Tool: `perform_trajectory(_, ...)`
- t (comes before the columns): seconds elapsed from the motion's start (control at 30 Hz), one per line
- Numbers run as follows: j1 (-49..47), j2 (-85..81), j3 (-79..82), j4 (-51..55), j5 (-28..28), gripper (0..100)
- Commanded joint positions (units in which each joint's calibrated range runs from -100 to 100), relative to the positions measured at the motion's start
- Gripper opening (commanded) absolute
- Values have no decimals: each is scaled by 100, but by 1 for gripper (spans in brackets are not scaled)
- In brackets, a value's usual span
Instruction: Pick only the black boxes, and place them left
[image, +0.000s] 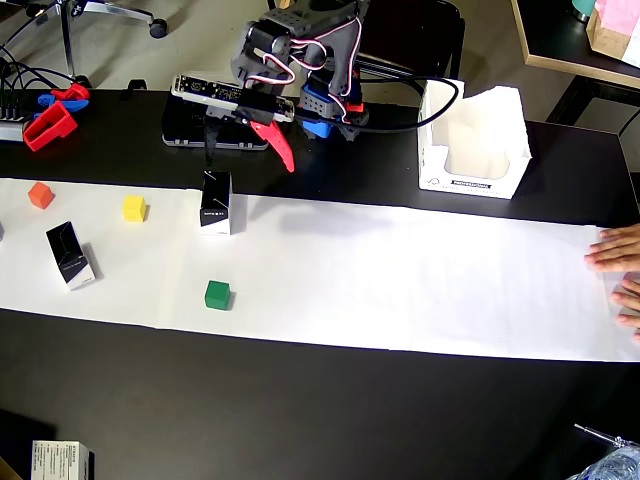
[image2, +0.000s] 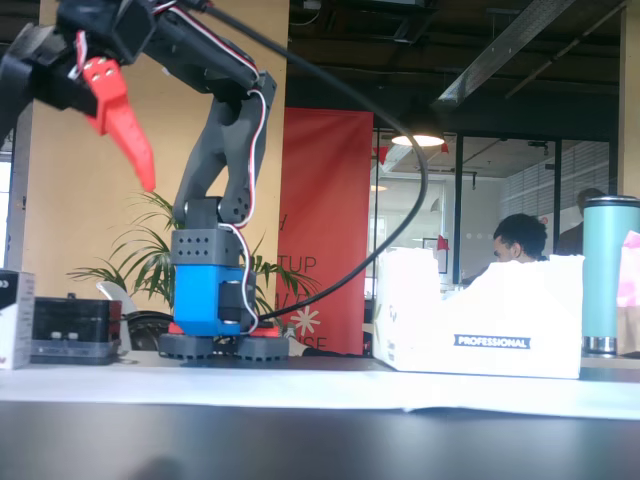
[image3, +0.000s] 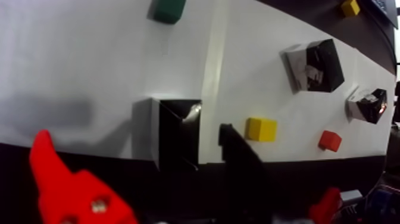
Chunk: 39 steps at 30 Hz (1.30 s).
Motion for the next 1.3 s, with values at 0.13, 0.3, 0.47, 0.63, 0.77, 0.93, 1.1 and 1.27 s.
perform_trajectory(0.13, 130, 728, -249, -76, 22, 53)
perform_trajectory(0.3, 60, 815, 558, -625, 17, 53)
perform_trajectory(0.47, 69, 863, 1391, -1714, 22, 53)
perform_trajectory(0.63, -87, 871, 2206, -2159, 17, 53)
perform_trajectory(0.77, -503, 1013, 2933, -2413, 17, 47)
perform_trajectory(0.93, -1282, 981, 2880, -2429, -862, 15)
perform_trajectory(1.1, -1923, -149, 3013, -2294, -1125, 12)
perform_trajectory(1.27, -2720, -2164, 2845, -386, -1483, 12)
